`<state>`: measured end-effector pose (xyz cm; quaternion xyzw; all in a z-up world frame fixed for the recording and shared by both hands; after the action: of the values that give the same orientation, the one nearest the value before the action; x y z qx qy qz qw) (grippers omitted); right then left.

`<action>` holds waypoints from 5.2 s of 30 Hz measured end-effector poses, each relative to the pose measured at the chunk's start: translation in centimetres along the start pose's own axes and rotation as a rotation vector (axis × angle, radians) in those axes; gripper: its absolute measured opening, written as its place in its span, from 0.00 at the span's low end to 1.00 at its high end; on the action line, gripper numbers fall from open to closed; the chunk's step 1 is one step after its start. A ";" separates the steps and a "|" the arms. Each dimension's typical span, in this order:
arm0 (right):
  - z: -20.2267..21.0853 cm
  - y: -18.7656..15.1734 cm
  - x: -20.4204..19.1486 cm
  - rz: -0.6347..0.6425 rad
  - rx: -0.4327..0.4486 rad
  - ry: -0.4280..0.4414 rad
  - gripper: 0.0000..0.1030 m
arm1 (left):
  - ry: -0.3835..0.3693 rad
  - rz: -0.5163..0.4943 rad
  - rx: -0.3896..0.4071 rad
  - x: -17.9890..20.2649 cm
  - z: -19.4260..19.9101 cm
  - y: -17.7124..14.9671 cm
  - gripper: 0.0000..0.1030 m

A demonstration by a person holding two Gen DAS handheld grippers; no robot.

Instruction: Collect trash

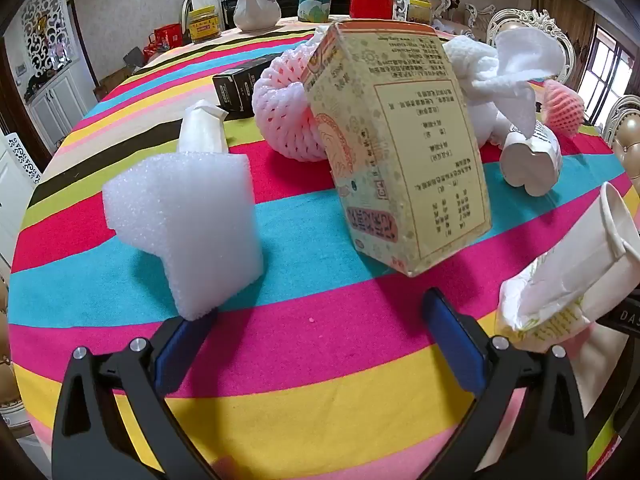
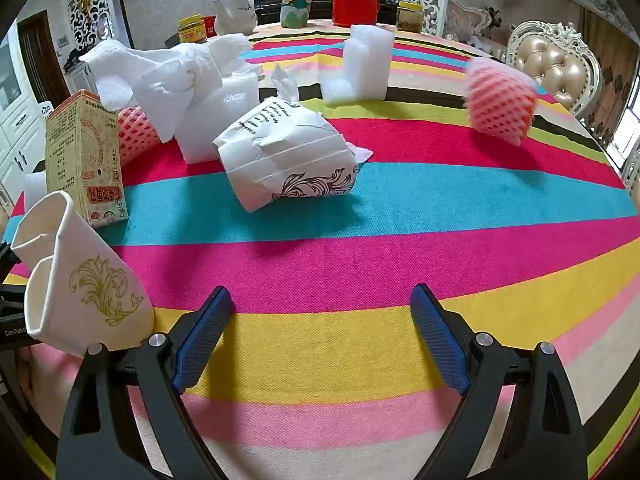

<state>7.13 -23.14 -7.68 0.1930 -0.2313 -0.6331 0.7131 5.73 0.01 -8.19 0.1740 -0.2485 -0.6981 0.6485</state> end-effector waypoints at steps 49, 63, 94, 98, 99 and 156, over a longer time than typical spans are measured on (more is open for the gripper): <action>23.7 -4.1 -3.7 -0.038 0.631 0.130 0.83 | -0.032 -0.081 0.641 3.3 25.9 -6.0 0.96; 23.6 -4.3 -4.4 -0.060 0.622 0.183 0.83 | -0.068 -0.049 0.639 2.4 25.5 -6.5 0.96; 23.7 -4.5 -5.9 -0.041 0.623 0.201 0.83 | -0.061 -0.046 0.633 1.6 24.3 -6.6 0.96; 23.8 -4.5 -5.9 -0.040 0.625 0.202 0.83 | -0.056 -0.053 0.635 1.8 24.3 -6.5 0.96; 23.9 -4.5 -5.9 -0.040 0.627 0.204 0.83 | -0.056 -0.055 0.636 1.8 24.4 -6.5 0.96; 8.9 -0.3 -10.0 0.021 0.255 0.201 0.41 | -0.041 0.075 0.290 -7.0 9.4 0.4 0.96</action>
<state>0.85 -13.15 -1.44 0.3420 -0.2394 -0.5685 0.7089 1.48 8.10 -0.84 0.2420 -0.3663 -0.6335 0.6371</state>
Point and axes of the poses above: each gripper's, at about its wrist camera, not at the fingertips, and z roughly against the way its jaws point, x to its right, y to its top, the point moved 10 cm from there along -z, roughly the way its jaws point, and after that the axes turned 7 degrees about -y, right-handed, at the moved point
